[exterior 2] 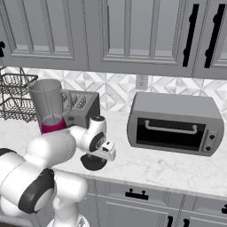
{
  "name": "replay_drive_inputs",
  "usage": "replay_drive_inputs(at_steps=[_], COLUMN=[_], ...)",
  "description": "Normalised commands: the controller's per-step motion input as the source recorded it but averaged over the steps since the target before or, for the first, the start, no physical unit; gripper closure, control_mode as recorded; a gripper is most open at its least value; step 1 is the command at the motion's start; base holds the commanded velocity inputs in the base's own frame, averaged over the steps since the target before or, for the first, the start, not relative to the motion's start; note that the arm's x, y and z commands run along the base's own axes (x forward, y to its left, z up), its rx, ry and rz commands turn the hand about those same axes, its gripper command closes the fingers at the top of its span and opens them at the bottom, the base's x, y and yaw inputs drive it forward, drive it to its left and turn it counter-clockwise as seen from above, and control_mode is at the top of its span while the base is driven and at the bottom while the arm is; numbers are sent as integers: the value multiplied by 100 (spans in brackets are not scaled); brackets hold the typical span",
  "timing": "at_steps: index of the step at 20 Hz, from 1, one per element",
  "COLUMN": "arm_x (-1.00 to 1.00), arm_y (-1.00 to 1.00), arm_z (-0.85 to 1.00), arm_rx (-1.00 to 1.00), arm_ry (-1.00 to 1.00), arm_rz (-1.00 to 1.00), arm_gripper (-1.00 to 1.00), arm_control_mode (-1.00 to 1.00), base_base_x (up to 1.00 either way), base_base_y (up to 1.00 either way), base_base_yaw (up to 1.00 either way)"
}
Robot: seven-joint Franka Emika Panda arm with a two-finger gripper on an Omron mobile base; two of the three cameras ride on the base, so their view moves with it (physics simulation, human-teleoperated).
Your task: Close the lid blender by securely placing the lid on top.
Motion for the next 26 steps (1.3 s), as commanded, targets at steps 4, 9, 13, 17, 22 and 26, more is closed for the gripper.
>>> replay_drive_inputs(at_steps=[4,9,13,17,22,26], arm_x=[-8,-17,-46,-70,-53,-16], arm_y=[13,21,8,0,11,1], arm_z=[-79,-61,-14,0,0,26], arm_rx=[0,0,0,3,0,0], arm_ry=[0,0,-6,-16,-13,-12], arm_rz=[-2,-2,0,0,0,0], arm_gripper=[100,100,100,100,100,100], arm_control_mode=[-100,-100,-100,-100,-100,-100], base_base_x=[0,0,0,0,0,0], base_base_y=[0,0,0,0,0,0], base_base_yaw=[0,0,0,0,0,0])
